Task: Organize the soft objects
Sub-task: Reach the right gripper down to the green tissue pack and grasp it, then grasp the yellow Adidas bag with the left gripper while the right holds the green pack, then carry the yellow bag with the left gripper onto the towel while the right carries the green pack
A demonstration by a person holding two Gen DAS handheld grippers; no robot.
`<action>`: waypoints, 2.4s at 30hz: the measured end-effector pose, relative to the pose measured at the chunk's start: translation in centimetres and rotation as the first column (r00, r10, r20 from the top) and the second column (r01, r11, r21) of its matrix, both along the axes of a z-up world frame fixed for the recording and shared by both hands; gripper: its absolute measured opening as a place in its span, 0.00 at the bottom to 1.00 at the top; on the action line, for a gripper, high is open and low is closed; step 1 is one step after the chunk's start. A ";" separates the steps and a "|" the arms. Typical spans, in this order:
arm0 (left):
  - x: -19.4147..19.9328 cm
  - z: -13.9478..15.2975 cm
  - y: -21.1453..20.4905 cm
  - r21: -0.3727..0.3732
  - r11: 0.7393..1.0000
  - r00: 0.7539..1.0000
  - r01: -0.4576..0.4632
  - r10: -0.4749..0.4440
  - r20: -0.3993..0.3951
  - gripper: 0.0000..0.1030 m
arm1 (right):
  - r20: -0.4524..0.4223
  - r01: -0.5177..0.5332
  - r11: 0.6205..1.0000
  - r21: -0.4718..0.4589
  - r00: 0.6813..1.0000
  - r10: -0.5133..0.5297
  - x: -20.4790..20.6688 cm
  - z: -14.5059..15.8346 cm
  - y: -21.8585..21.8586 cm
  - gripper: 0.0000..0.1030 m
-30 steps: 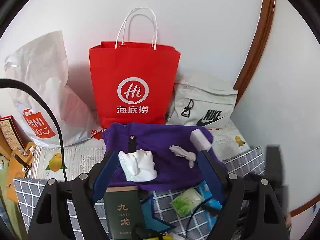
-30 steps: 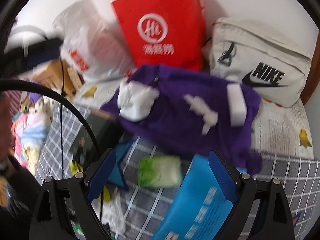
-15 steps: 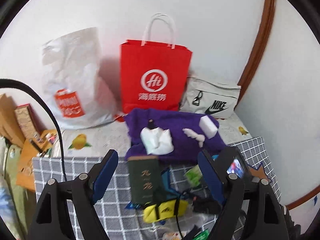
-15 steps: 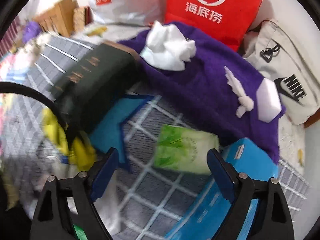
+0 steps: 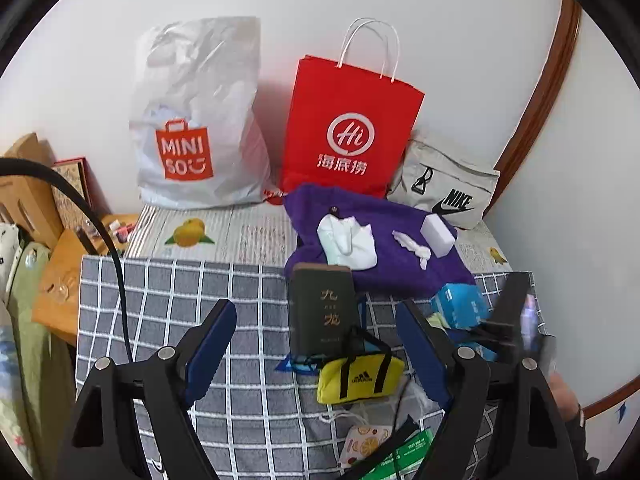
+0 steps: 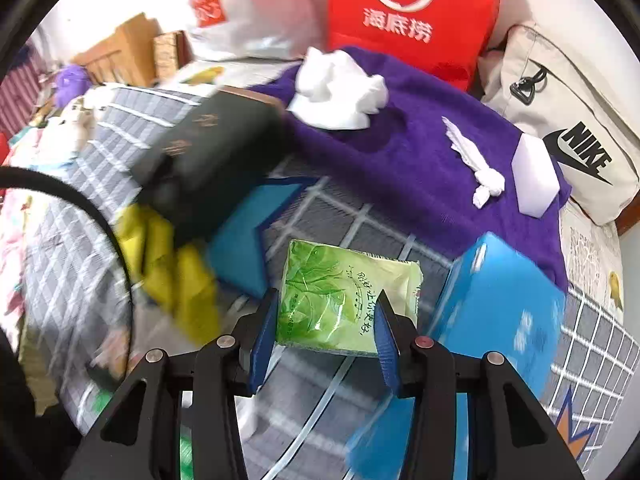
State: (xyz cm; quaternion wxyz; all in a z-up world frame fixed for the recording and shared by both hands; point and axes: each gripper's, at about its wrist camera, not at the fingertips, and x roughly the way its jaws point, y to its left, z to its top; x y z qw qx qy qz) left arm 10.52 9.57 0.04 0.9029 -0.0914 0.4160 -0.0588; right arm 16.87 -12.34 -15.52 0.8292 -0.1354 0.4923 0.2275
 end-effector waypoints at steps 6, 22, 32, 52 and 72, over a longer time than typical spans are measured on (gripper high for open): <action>-1.0 -3.9 -0.7 -0.014 1.000 0.997 0.009 -0.010 -0.077 0.78 | 0.016 -0.038 0.997 0.072 0.999 0.036 -5.5 2.5 -1.3 0.44; -0.5 -15.5 -4.1 0.023 0.995 0.985 0.092 -0.088 -0.146 0.77 | 0.004 0.072 0.981 0.183 0.997 -0.074 -11.5 1.6 -4.5 0.44; 0.5 -17.7 -5.7 -0.052 0.979 0.967 0.199 -0.205 -0.151 0.29 | -0.044 0.138 0.959 0.246 0.990 -0.132 -10.9 0.7 -6.9 0.44; -2.4 -11.0 -6.0 -0.113 0.965 0.969 0.238 -0.244 -0.046 0.11 | -0.053 0.155 0.938 0.309 0.988 -0.146 -10.7 1.2 -8.2 0.44; 2.9 -5.9 -7.1 -0.113 0.967 0.974 0.227 -0.227 0.013 0.11 | 0.065 0.143 0.922 0.360 0.982 -0.178 -7.0 6.6 -9.6 0.41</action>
